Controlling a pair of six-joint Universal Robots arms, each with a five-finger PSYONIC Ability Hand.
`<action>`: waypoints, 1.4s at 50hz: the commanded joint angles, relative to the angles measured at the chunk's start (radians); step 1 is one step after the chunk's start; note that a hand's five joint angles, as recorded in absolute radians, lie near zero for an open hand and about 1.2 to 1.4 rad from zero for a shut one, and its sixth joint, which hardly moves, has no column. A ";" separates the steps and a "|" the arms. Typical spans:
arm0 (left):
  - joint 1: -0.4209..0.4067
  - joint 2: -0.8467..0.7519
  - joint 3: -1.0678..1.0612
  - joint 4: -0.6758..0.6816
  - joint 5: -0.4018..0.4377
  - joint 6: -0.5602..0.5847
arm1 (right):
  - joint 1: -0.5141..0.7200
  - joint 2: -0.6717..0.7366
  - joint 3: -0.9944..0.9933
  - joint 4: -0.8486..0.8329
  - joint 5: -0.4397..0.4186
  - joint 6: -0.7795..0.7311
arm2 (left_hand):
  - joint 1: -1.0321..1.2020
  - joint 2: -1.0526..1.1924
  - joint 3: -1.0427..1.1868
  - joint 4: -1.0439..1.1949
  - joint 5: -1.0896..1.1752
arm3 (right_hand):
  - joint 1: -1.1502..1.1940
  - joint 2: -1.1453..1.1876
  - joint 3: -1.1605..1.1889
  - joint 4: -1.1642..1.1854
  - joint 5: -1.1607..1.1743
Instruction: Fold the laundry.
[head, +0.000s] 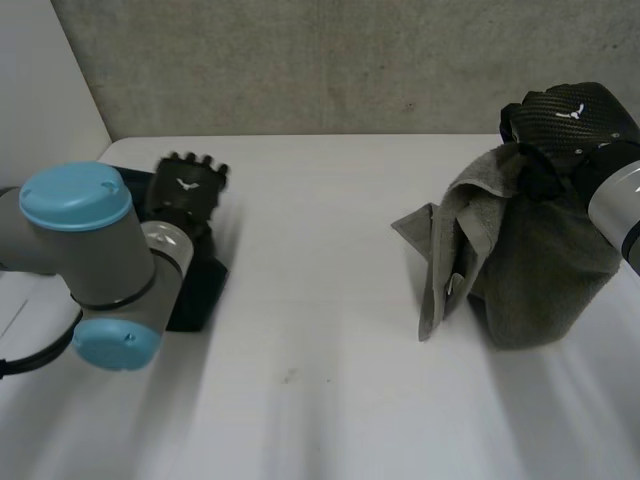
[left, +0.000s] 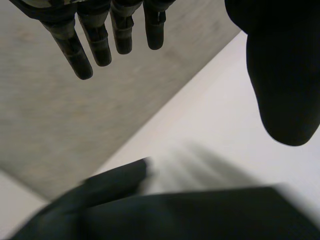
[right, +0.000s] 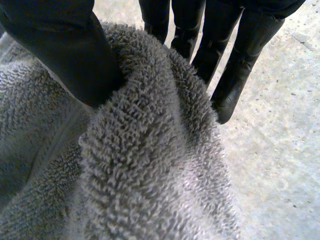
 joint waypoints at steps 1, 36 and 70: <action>-0.069 0.090 -0.021 -0.079 0.114 -0.218 | 0.038 -0.002 -0.025 0.041 -0.056 0.082 | -0.024 -0.029 -0.040 -0.032 -0.048 | 0.457 0.217 0.217 0.206 0.268; -0.247 -0.125 0.137 -0.086 0.162 -0.676 | 0.071 -0.069 -0.044 0.137 -0.096 0.092 | 1.198 1.192 1.181 1.190 1.173 | 0.457 0.217 0.217 0.206 0.268; -0.123 0.141 -0.139 -0.088 0.160 -0.567 | 0.145 0.630 -0.777 0.508 -0.159 -0.166 | 1.198 1.192 1.181 1.190 1.173 | -0.764 -1.005 -1.005 -1.016 -0.953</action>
